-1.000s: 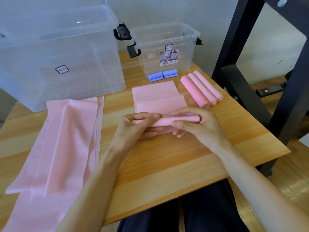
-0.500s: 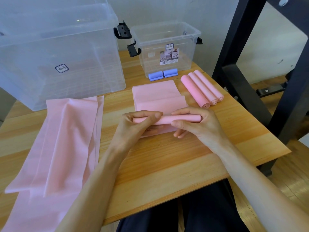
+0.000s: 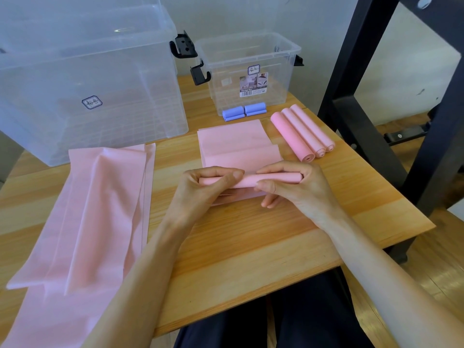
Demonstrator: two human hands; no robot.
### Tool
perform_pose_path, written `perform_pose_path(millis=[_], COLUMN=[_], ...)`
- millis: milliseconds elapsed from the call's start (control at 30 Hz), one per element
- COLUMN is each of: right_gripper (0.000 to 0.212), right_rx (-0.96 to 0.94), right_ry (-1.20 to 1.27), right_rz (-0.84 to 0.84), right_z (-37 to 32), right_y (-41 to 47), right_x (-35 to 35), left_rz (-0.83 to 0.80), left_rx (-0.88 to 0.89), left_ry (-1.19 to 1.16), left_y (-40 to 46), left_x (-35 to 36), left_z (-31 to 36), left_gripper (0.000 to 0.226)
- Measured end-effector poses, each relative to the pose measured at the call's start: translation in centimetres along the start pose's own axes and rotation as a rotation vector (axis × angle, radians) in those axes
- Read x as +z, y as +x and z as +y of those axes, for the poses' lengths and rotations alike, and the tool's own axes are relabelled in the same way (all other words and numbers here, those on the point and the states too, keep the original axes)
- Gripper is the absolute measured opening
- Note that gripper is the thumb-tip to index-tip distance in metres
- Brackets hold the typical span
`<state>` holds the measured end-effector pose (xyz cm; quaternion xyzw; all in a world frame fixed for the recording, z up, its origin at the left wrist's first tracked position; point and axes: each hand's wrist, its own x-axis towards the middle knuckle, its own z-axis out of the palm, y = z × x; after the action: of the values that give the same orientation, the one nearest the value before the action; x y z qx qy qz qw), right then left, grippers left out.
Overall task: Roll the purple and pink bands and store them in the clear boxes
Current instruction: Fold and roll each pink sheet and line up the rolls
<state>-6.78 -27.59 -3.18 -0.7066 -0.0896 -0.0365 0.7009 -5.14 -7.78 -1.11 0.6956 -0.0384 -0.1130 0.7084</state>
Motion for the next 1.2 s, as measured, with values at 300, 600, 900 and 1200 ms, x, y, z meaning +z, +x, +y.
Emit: perform_pose_path(millis=[300, 600, 900, 1200], right_gripper=[0.025, 0.018, 0.031, 0.017], right_rx=[0.014, 0.030, -0.002, 0.036], right_ry=[0.004, 0.005, -0.004, -0.015], right_rz=[0.000, 0.015, -0.003, 0.017], right_z=[-0.08, -0.22, -0.16, -0.28], right_y=[0.00, -0.10, -0.08, -0.09], right_x=[0.05, -0.01, 0.04, -0.01], left_rz=[0.026, 0.007, 0.030, 0.020], left_rx=[0.017, 0.065, -0.014, 0.081], left_ry=[0.018, 0.057, -0.005, 0.059], left_y=[0.01, 0.00, 0.01, -0.11], left_x=[0.05, -0.23, 0.12, -0.02], left_z=[-0.01, 0.02, 0.02, 0.03], left_gripper=[0.019, 0.017, 0.017, 0.015])
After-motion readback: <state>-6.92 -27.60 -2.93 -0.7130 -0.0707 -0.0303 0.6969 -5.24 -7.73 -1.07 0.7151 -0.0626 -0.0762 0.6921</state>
